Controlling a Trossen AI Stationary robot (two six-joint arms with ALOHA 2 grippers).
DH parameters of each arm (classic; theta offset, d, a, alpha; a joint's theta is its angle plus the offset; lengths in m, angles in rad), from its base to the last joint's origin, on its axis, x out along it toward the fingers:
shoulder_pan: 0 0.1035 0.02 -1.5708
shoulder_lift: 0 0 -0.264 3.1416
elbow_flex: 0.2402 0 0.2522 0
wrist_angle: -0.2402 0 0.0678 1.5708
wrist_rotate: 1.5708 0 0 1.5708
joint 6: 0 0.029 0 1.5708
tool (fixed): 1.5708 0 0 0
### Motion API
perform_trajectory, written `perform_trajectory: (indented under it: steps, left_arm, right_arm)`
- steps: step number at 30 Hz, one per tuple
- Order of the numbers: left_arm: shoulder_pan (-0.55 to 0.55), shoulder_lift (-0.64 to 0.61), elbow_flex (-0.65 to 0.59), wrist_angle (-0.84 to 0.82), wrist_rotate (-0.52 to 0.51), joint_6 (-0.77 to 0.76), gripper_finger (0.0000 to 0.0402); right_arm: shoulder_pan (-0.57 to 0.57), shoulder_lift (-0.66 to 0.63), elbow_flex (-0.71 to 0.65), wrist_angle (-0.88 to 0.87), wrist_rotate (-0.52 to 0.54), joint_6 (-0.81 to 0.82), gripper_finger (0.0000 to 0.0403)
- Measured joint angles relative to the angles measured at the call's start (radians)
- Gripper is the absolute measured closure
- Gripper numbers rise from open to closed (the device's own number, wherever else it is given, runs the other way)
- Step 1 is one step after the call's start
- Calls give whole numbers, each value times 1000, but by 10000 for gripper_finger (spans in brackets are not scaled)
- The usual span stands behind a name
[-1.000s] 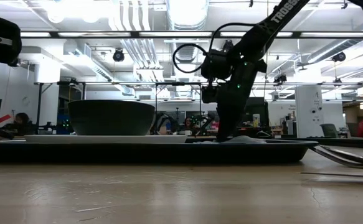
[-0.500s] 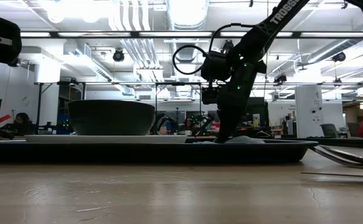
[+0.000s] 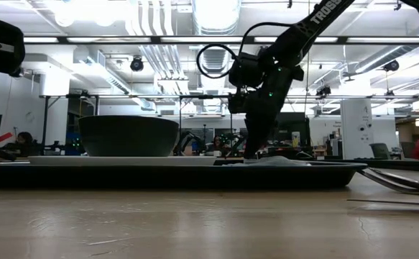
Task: Set up tray
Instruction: Adjust the napkin on the serving tray to fix the position
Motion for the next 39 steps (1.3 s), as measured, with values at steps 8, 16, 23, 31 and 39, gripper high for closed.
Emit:
perform_trajectory:
  steps: [8, 16, 23, 31, 39]
  left_arm:
    - [0, 0, 0, 0, 0, 0, 318]
    - [0, 0, 0, 0, 0, 0, 318]
    - [0, 0, 0, 0, 0, 0, 318]
    - [0, 0, 0, 0, 0, 0, 318]
    - [0, 0, 0, 0, 0, 0, 318]
  right_arm:
    - [0, 0, 0, -4, 43, 6, 297]
    - [-1, 0, -5, -3, 79, 30, 236]
    - [-1, 4, -19, -4, 79, 43, 230]
    - [-1, 27, -20, -10, 77, 17, 302]
    - [-7, 21, -20, -11, 78, -10, 389]
